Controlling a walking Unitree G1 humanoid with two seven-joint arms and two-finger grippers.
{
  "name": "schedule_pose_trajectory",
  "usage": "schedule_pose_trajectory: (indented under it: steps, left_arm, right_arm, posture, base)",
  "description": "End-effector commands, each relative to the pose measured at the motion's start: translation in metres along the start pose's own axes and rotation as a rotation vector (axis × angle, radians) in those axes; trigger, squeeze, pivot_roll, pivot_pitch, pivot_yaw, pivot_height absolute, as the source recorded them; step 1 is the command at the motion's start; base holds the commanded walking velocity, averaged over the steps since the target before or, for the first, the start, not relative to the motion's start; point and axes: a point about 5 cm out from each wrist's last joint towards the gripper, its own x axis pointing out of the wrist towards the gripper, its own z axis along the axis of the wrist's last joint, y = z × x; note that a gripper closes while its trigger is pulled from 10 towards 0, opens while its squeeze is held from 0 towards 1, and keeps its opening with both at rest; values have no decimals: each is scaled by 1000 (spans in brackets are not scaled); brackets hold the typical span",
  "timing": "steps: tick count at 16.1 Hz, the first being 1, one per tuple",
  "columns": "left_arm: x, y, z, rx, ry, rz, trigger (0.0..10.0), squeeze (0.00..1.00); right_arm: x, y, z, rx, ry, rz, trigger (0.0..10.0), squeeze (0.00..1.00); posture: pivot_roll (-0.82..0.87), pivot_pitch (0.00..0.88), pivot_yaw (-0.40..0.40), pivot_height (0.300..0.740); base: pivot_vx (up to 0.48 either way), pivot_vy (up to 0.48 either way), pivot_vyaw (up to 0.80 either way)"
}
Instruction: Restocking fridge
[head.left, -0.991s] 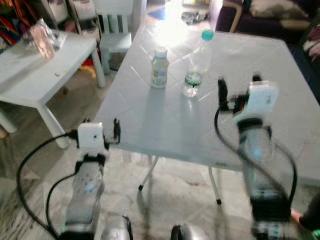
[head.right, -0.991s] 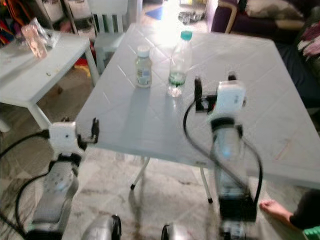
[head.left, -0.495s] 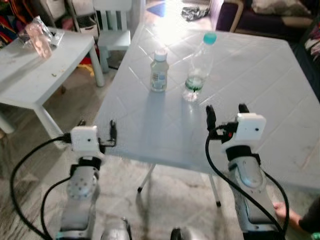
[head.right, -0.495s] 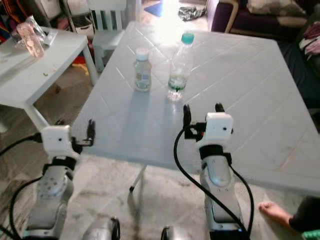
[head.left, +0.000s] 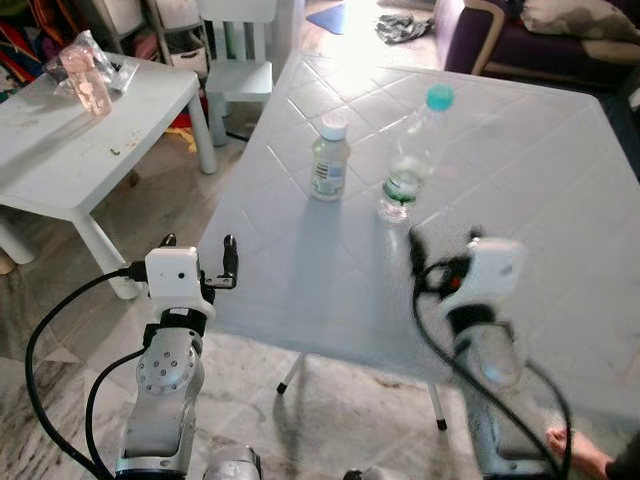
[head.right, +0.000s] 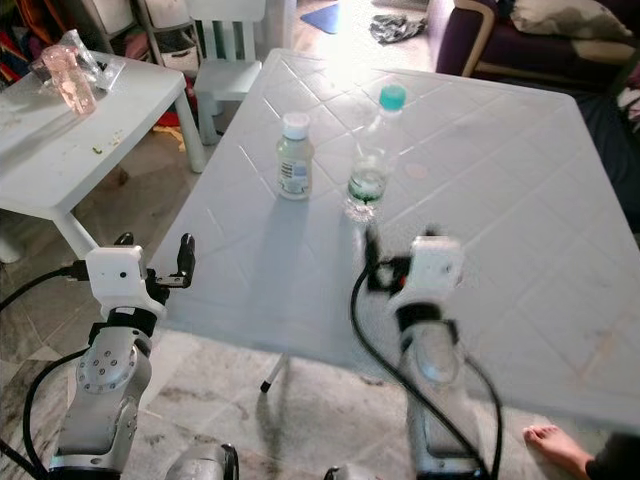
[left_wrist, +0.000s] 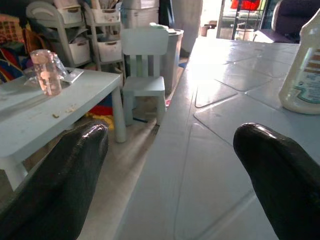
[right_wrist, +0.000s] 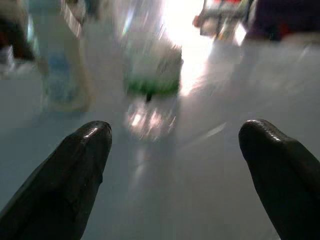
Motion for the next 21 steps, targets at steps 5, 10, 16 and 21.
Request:
schedule_pose_trajectory:
  steps: [5,10,16,21]
  left_arm:
    - [-2,-3,-6,1,27,-17,10000,0]
    - [-3,-5,-7,-17,30,-39,10000,0]
    - [-3,-8,-6,-23,26,-53,10000,0]
    - [-3,-8,-6,-39,23,-37,10000,0]
  right_arm:
    - [0,-8,-1,-7,13,-8,10000,0]
    - [2,-8,2,-10,-9,-19,10000,0]
    - [2,-8,0,-11,2,-17,10000,0]
    - [3,-5,-2,-15,10,2,10000,0]
  posture:
    - [109,90,-58,740]
    - [107,90,-58,740]
    - [106,95,-57,740]
    - [107,96,-59,740]
  base:
    - [59,0,0]
    - [268,0,318]
    - [426,0,0]
    - [349,0,0]
